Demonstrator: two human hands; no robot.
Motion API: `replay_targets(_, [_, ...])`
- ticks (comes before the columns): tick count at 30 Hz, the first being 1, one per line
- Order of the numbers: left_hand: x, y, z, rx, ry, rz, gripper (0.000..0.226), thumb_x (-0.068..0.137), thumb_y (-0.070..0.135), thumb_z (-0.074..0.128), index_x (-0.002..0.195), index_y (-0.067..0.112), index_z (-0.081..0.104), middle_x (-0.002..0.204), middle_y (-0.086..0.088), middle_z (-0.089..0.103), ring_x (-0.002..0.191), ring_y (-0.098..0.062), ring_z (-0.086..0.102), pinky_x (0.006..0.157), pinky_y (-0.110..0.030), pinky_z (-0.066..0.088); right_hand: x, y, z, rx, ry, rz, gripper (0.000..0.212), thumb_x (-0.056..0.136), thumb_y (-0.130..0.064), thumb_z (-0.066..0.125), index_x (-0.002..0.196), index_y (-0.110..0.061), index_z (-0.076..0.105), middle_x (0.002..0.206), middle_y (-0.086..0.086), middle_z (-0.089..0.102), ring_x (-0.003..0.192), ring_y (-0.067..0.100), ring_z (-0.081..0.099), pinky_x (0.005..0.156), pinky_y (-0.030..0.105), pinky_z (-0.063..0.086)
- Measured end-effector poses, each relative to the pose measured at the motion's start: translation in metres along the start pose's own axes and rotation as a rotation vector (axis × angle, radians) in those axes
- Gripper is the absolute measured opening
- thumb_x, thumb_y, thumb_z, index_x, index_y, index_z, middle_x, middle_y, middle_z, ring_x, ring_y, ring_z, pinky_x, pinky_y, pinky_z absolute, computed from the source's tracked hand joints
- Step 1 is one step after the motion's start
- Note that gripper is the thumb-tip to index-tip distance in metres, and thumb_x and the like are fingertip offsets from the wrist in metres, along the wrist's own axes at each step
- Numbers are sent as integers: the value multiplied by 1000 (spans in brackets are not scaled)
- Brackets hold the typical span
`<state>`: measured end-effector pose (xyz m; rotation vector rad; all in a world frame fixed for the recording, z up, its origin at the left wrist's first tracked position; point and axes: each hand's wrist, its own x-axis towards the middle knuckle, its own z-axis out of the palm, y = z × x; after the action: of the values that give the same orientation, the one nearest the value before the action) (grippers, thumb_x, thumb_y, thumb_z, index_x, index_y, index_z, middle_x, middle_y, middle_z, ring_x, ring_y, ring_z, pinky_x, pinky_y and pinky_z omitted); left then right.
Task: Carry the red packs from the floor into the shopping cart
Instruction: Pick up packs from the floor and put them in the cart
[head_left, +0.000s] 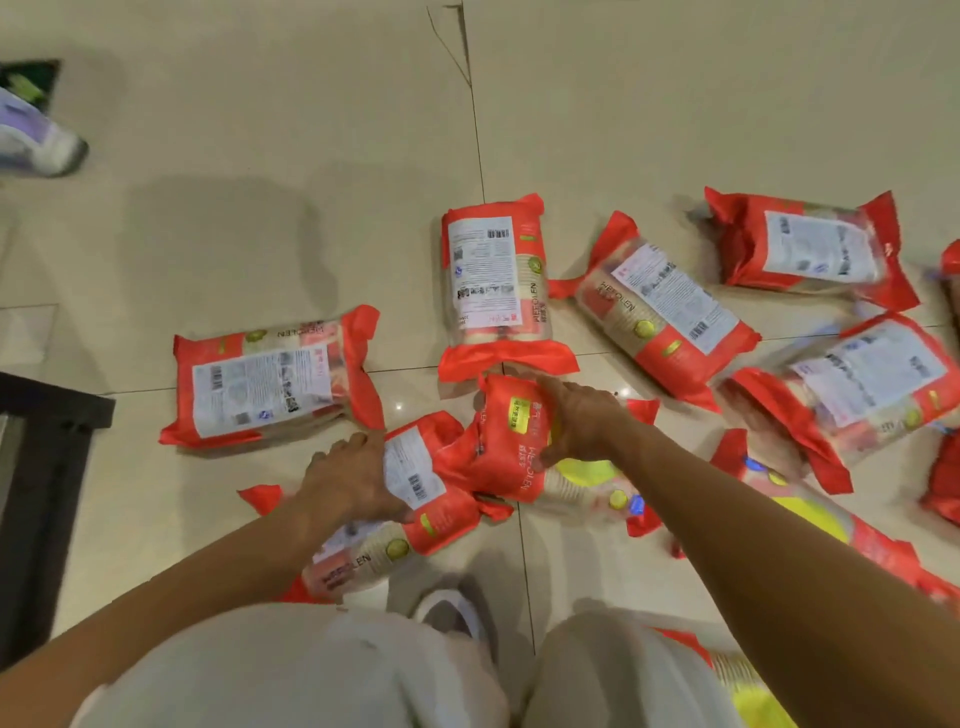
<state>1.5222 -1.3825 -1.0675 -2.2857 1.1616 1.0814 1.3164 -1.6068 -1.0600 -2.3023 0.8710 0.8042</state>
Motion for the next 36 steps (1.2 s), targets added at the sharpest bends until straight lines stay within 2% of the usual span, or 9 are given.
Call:
replay_targets(3, [6,-9,1,1,-6,-2,127,60,78,82,157,17,27,149,-7,43,136,-28,43,111,-44,41,1,0,6,-128,20,66,133,60,-71,86,162,-29,13,155,15,41,140,37,41,117,50,31])
replay_targets(7, [11,-18,5,-17,9,3,106,63,75,82,143,18,43,136,-6,47,129,-27,45,105,-42,44,-4,0,20,-138,24,111,124,59,-79,81,155,-19,32,150,14,40,139,35,38,116,52,30])
replay_targets(12, [9,-28,21,-252,-83,51,87,63,59,92,117,21,35,110,4,61,98,-16,62,78,-34,54,-10,-1,38,12,-34,134,116,58,-73,87,143,-18,29,139,7,57,126,32,56,109,48,39])
replay_targets(16, [-2,-38,34,-386,-50,45,89,51,61,93,113,25,41,102,9,66,89,-9,67,79,-34,59,-24,-1,43,103,43,170,129,56,-70,90,155,-19,26,144,11,47,135,33,42,112,48,40])
replay_targets(20, [-29,-34,35,-343,71,-18,74,50,69,84,102,31,48,100,7,58,89,-12,61,79,-36,56,-47,-4,48,207,74,224,101,63,-64,89,140,-22,40,134,8,52,124,28,47,104,46,46])
replay_targets(23, [-57,-35,22,-476,220,-138,76,53,72,80,107,28,50,102,4,57,94,-20,62,81,-39,54,-80,-23,38,407,181,269,78,66,-60,85,116,-26,35,113,2,63,103,31,62,94,50,51])
replay_targets(29, [-158,-13,-90,-1017,566,-279,87,44,82,74,111,28,57,109,2,69,100,-28,69,86,-49,56,-163,-98,-86,842,530,279,77,60,-52,87,110,-29,33,114,2,65,105,35,66,93,52,54])
replay_targets(33, [-253,0,-203,-1212,745,-289,91,43,77,79,114,25,56,113,1,69,101,-27,69,88,-51,57,-238,-156,-218,905,664,184,81,71,-35,92,127,-15,38,93,-15,56,92,23,64,90,43,54])
replay_targets(36, [-342,1,-302,-1309,870,-277,84,45,70,80,112,26,54,112,3,69,99,-24,70,88,-48,56,-309,-204,-324,941,750,129,77,71,-30,94,124,-14,40,99,-7,59,95,23,63,90,41,54])
